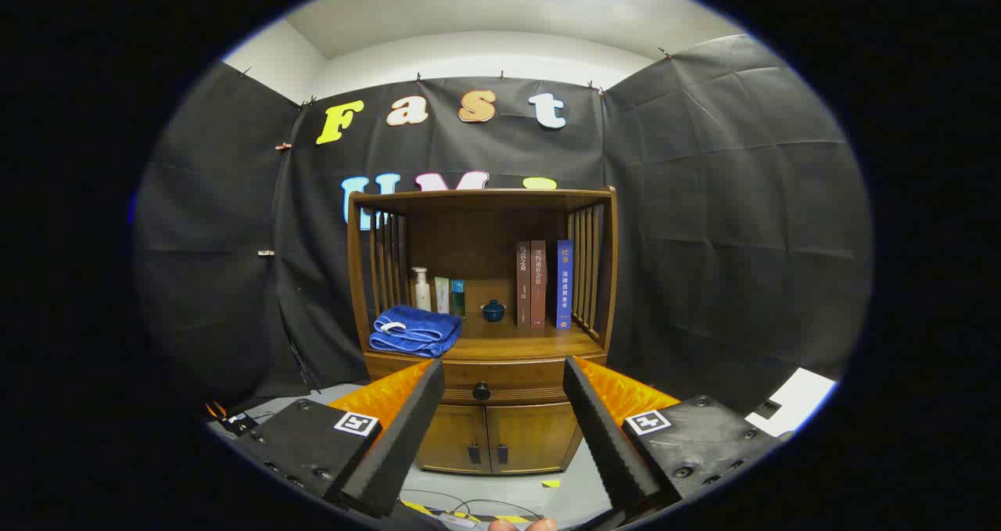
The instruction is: Pull open the drawer, take out the items inside it, and place them on the countertop above the cabinet.
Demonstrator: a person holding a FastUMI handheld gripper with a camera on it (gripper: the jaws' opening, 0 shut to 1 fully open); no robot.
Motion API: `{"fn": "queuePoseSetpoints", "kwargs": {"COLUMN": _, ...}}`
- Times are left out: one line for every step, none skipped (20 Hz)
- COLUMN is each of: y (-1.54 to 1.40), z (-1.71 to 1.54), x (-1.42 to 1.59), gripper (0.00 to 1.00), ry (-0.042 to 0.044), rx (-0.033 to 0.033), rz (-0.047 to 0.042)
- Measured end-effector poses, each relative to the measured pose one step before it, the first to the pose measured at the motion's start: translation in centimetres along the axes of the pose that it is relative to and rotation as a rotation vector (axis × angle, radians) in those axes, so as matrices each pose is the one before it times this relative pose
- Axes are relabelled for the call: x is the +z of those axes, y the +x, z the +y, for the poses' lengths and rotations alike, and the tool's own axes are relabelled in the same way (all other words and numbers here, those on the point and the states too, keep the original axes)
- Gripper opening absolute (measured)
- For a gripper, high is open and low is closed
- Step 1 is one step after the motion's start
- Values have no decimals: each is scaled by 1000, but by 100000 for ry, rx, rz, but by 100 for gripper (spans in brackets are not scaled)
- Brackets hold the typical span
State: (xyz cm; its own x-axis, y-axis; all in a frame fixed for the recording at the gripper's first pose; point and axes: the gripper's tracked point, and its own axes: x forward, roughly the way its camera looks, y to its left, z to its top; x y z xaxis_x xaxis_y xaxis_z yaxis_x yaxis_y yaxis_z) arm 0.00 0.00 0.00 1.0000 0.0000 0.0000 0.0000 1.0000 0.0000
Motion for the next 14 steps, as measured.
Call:
{"fn": "queuePoseSetpoints", "kwargs": {"y": 1, "z": -57, "x": 141, "gripper": 99, "ry": 46, "rx": -14, "rz": -166}}
{"fn": "queuePoseSetpoints", "kwargs": {"y": -173, "z": -33, "x": 27, "gripper": 99, "ry": -97, "rx": -91, "rz": -248}}
{"fn": "queuePoseSetpoints", "kwargs": {"y": -77, "z": -24, "x": 146, "gripper": 99, "ry": -215, "rx": -74, "rz": -278}}
{"fn": "queuePoseSetpoints", "kwargs": {"y": -91, "z": -63, "x": 40, "gripper": 99, "ry": -85, "rx": 47, "rz": -137}}
{"fn": "queuePoseSetpoints", "kwargs": {"y": -12, "z": -24, "x": 104, "gripper": 99, "ry": 17, "rx": 62, "rz": -159}}
{"fn": "queuePoseSetpoints", "kwargs": {"y": 5, "z": 40, "x": 33, "gripper": 99, "ry": 130, "rx": 36, "rz": -28}}
{"fn": "queuePoseSetpoints", "kwargs": {"y": 16, "z": -28, "x": -34, "gripper": 99, "ry": 81, "rx": -123, "rz": 71}}
{"fn": "queuePoseSetpoints", "kwargs": {"y": 62, "z": 63, "x": -58, "gripper": 99, "ry": 129, "rx": 96, "rz": 132}}
{"fn": "queuePoseSetpoints", "kwargs": {"y": -14, "z": -56, "x": -48, "gripper": 99, "ry": -14, "rx": -55, "rz": 255}}
{"fn": "queuePoseSetpoints", "kwargs": {"y": -23, "z": 3, "x": 16, "gripper": 99, "ry": -105, "rx": 83, "rz": -60}}
{"fn": "queuePoseSetpoints", "kwargs": {"y": 28, "z": 69, "x": 92, "gripper": 99, "ry": -256, "rx": -37, "rz": -269}}
{"fn": "queuePoseSetpoints", "kwargs": {"y": -59, "z": -32, "x": 58, "gripper": 99, "ry": -370, "rx": 60, "rz": -375}}
{"fn": "queuePoseSetpoints", "kwargs": {"y": -17, "z": 33, "x": -11, "gripper": 99, "ry": -366, "rx": 150, "rz": -170}}
{"fn": "queuePoseSetpoints", "kwargs": {"y": 207, "z": 114, "x": -70, "gripper": 99, "ry": -91, "rx": 228, "rz": 97}}
